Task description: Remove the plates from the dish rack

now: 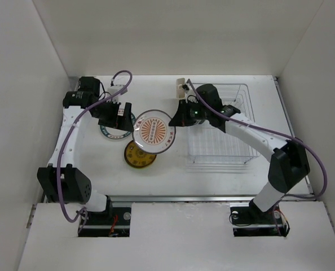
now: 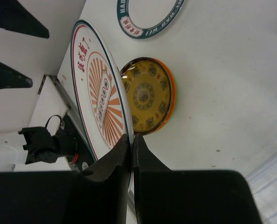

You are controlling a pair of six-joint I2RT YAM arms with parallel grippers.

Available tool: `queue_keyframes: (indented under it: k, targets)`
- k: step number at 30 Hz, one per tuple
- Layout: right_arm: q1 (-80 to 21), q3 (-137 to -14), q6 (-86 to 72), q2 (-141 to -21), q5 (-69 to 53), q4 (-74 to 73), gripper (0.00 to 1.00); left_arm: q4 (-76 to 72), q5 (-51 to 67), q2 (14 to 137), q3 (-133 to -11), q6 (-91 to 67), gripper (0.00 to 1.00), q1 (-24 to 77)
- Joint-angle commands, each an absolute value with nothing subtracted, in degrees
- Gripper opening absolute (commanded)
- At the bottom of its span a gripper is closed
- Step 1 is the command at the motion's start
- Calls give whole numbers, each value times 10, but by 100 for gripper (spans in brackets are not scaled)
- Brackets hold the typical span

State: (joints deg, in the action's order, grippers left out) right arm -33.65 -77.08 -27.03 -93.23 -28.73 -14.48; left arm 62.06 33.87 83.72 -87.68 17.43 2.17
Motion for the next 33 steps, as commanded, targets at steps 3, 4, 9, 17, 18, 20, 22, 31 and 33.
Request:
queue_keyframes:
  k: [3,4,9,17,18,20,22,31,33]
  targets:
    - [-359,-801,-281,-950,-353,-56,0,588,316,836,-844,191,88,22]
    - [-365,-801,-281,-958,-353,-56,0,588,316,842,-844,191,86,22]
    - [-375,-807,-281,-971,-353,-42,0,588,316,859,-838,191,82,22]
    - [-381,-817,-292,-1000,-365,-32,0,619,367,898,-838,207,68,22]
    - [-386,-817,-292,-1000,-365,-25,0,630,374,898,-838,223,68,22]
    - [-386,-817,-297,-1000,-365,-19,0,630,385,903,-838,228,64,22]
    - [-386,-817,-297,-1005,-365,-19,0,647,409,910,-838,235,61,22]
    - [-386,-811,-302,-1022,-384,7,0,815,515,961,-887,340,16,22]
    - [-386,-811,-302,-1022,-379,7,0,815,515,961,-887,331,0,22]
